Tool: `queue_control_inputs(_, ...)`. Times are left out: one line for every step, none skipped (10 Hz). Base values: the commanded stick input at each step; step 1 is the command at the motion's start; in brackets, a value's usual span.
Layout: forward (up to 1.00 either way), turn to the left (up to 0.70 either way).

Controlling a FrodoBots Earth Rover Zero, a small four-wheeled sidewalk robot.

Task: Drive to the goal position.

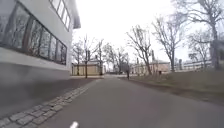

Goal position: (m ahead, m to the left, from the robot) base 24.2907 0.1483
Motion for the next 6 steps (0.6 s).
queue_control_inputs(1.0,0.0)
queue_control_inputs(1.0,0.0)
queue_control_inputs(1.0,0.0)
queue_control_inputs(1.0,0.0)
queue_control_inputs(1.0,0.0)
queue_control_inputs(1.0,0.0)
